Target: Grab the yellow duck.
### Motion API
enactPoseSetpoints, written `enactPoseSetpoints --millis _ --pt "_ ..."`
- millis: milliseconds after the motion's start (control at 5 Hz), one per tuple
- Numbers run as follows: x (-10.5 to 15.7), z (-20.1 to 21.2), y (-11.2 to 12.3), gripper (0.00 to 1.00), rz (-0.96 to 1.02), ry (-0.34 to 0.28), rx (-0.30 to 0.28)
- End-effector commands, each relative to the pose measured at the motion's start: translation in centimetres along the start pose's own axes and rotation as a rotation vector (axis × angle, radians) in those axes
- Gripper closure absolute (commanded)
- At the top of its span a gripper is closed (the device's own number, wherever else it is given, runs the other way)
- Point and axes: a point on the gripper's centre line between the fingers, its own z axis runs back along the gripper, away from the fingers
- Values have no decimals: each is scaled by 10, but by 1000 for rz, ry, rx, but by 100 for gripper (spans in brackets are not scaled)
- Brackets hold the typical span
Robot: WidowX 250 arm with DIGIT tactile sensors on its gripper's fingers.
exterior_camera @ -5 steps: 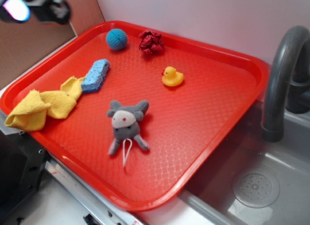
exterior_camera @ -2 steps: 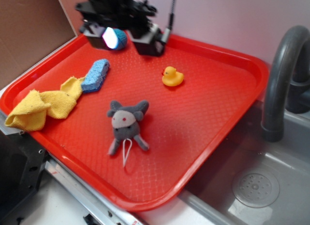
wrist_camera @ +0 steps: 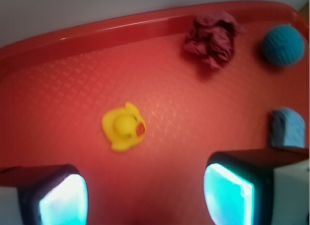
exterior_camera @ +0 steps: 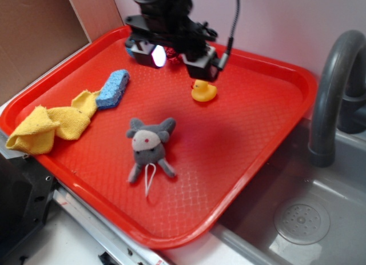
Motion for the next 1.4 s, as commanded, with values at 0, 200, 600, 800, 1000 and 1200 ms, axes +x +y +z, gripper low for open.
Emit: enactPoseSetpoints --millis 0,200,600,800,1000,1200 --pt "28 -15 -3 0 -6 -20 5" --pt "28 -33 -10 0 -65 38 -71" --pt "24 -42 -11 100 -77 43 -78" --pt "22 -44 -11 100 -69 38 -71" --pt "18 -30 -9 100 -66 24 -83" --pt "15 5 1 100 -91 30 -104"
